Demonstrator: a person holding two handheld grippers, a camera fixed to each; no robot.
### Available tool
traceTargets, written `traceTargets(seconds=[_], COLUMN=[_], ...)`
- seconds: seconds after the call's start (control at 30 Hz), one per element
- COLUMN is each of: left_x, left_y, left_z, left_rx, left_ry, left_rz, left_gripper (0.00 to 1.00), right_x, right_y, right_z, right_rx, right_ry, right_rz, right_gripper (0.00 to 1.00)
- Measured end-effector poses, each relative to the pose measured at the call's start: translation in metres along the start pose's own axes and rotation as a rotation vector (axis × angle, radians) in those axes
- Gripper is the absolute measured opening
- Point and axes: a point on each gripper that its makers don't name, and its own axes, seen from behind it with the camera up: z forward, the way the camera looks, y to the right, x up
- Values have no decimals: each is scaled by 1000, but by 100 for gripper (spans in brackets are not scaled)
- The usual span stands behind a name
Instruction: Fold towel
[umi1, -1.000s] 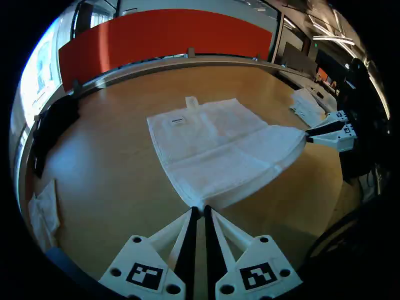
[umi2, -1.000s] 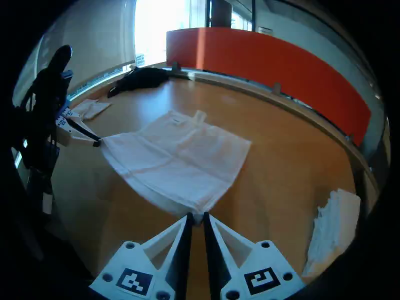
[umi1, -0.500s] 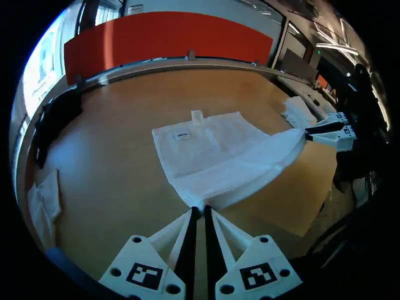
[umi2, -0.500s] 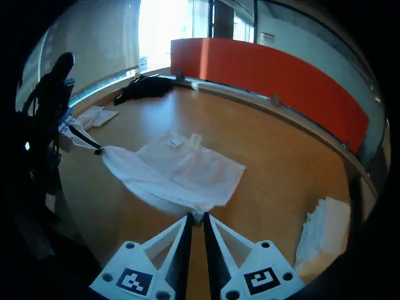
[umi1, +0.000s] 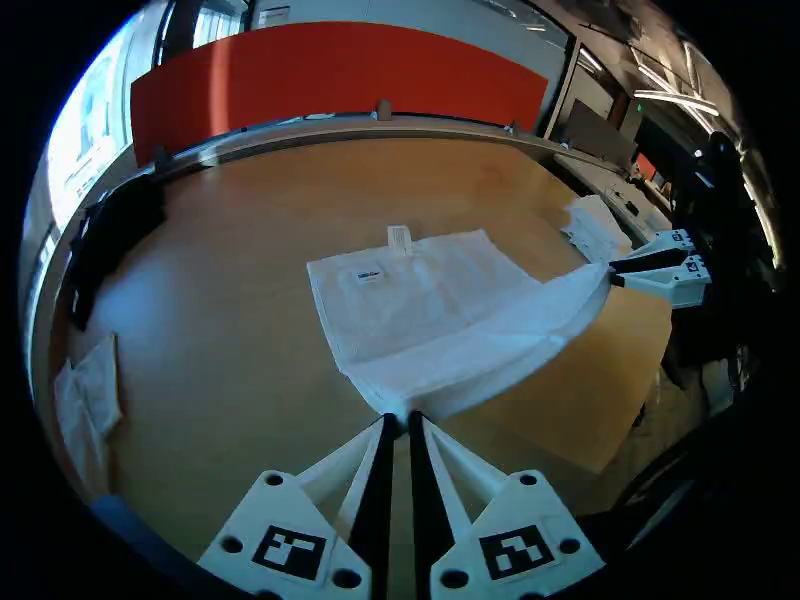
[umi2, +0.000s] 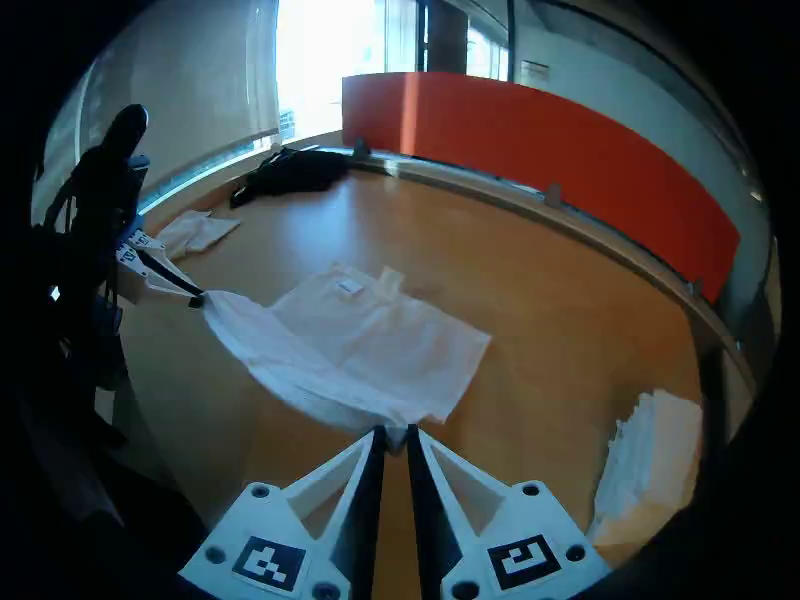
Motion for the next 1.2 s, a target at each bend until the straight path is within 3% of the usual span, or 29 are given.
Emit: traceTargets(seconds=[0.2, 0.6, 0.97, 1.2], left_x=[13, 46, 77, 82], left_y=[-5, -23, -44, -53], left_z=[7, 34, 63, 80], left_rx=[-1, 22, 44, 51], left_ry=[10, 24, 18, -2], left_rz=[-6, -19, 23, 47], left_gripper=[11, 11, 11, 11], right_x=[7, 22, 32, 32], right_y=[11, 42, 67, 76], right_z=[9, 41, 73, 90], right_rx=[-8, -22, -34, -36], right_ry=[-1, -18, -38, -55], right_rz=[-5, 5, 22, 37], right_gripper=[17, 17, 17, 17])
